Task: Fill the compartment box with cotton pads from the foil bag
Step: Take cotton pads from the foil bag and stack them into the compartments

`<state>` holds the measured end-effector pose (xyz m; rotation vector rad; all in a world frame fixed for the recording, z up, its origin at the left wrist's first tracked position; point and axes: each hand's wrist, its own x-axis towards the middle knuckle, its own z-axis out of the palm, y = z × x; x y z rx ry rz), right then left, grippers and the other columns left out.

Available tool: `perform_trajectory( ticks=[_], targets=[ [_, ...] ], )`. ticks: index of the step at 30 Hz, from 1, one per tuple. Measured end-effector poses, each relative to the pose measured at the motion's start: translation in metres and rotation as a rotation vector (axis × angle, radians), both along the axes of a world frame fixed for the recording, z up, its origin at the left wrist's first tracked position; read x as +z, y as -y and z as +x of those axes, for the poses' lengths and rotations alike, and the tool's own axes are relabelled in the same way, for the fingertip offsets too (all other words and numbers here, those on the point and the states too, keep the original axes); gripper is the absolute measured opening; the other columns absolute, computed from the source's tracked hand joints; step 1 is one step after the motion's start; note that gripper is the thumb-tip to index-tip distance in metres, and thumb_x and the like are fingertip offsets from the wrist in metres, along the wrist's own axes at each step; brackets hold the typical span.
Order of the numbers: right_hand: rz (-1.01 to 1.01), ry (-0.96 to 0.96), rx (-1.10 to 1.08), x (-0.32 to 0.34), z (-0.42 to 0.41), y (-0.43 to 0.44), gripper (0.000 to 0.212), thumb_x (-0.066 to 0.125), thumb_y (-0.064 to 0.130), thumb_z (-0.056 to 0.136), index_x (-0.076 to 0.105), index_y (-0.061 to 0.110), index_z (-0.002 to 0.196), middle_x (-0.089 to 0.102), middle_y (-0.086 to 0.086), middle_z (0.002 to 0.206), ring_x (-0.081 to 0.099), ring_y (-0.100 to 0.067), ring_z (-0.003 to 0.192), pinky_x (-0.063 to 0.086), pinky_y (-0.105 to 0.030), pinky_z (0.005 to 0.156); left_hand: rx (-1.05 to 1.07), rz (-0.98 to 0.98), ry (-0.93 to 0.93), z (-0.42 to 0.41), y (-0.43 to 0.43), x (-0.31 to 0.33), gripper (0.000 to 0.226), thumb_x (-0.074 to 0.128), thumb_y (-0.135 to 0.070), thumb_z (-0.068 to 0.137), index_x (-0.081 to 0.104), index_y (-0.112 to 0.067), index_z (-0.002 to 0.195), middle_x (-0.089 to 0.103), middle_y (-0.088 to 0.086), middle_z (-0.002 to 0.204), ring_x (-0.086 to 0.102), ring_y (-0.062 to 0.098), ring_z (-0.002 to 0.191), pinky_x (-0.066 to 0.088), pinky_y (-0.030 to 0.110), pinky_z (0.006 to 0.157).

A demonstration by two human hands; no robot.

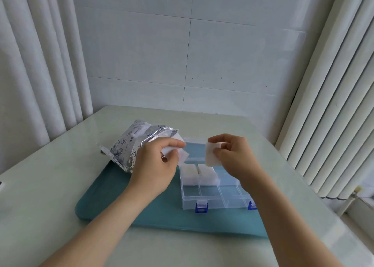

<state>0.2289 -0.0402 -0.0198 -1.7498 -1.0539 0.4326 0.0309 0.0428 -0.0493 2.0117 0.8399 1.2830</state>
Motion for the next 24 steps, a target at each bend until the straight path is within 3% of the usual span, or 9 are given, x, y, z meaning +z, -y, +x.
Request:
perform_trajectory(
  ticks=[2,4,7,11,15,17,20,24],
  targets=[
    [-0.074,0.052,-0.074,-0.003,0.010,0.001,0.034,0.051,0.003,0.094,0.070,0.024,0.113,0.072,-0.007,0.098,0.065,-0.021,0.076,0.049,-0.025,0.054,-0.034,0.114,-0.016,0.004,0.006,-0.003,0.034,0.066,0.002,0.096,0.080,-0.023,0.114,0.075,-0.019,0.111,0.062,-0.008,0.071,0.043,0.006,0.066],
    [-0.115,0.128,-0.125,-0.005,0.019,0.004,0.027,0.055,0.006,0.094,0.064,0.021,0.114,0.070,-0.005,0.099,0.066,-0.021,0.083,0.048,-0.026,0.056,-0.084,0.178,-0.039,0.008,0.011,-0.006,0.036,0.065,0.003,0.097,0.078,-0.020,0.121,0.072,-0.014,0.121,0.064,-0.009,0.082,0.046,0.008,0.071],
    [-0.172,0.222,-0.130,-0.007,0.025,0.005,0.027,0.071,0.014,0.091,0.059,0.023,0.113,0.072,-0.001,0.094,0.064,-0.019,0.094,0.046,-0.024,0.057,-0.148,0.176,-0.072,0.012,0.019,-0.009,0.038,0.064,0.006,0.097,0.075,-0.016,0.126,0.069,-0.009,0.124,0.058,-0.016,0.071,0.041,0.004,0.069],
    [-0.223,0.407,-0.181,-0.013,0.028,0.002,0.024,0.080,0.011,0.082,0.064,0.020,0.099,0.070,-0.005,0.090,0.058,-0.020,0.098,0.040,-0.019,0.054,-0.192,0.151,-0.118,0.013,0.021,-0.011,0.041,0.064,0.006,0.097,0.075,-0.020,0.126,0.068,-0.014,0.126,0.060,-0.012,0.075,0.045,0.007,0.073],
    [-0.285,0.502,-0.212,-0.014,0.028,0.003,0.013,0.083,0.008,0.079,0.074,0.015,0.087,0.060,0.004,0.081,0.051,-0.006,0.075,0.037,-0.017,0.049,-0.192,0.161,-0.149,0.014,0.017,-0.015,0.043,0.064,0.006,0.096,0.075,-0.024,0.125,0.066,-0.024,0.125,0.064,-0.008,0.103,0.054,0.014,0.084],
    [-0.319,0.541,-0.213,-0.015,0.026,0.003,0.013,0.082,0.006,0.079,0.077,0.017,0.083,0.062,0.006,0.078,0.055,-0.007,0.070,0.044,-0.018,0.051,-0.190,0.191,-0.171,0.014,0.017,-0.016,0.044,0.063,0.006,0.096,0.075,-0.024,0.125,0.066,-0.025,0.123,0.062,-0.007,0.114,0.055,0.015,0.088],
    [-0.364,0.567,-0.252,-0.018,0.027,0.001,0.015,0.072,0.006,0.077,0.077,0.020,0.077,0.067,0.000,0.080,0.065,-0.021,0.072,0.056,-0.031,0.056,-0.194,0.208,-0.192,0.013,0.016,-0.016,0.044,0.063,0.006,0.096,0.075,-0.024,0.125,0.066,-0.023,0.123,0.060,-0.010,0.114,0.053,0.013,0.087],
    [-0.423,0.629,-0.178,-0.025,0.028,-0.006,0.015,0.062,0.014,0.081,0.071,0.002,0.078,0.062,-0.005,0.066,0.056,-0.023,0.061,0.048,-0.035,0.052,-0.214,0.180,-0.202,0.012,0.018,-0.012,0.042,0.064,0.005,0.097,0.073,-0.025,0.125,0.068,-0.024,0.121,0.061,-0.015,0.101,0.049,0.007,0.082]
  ],
)
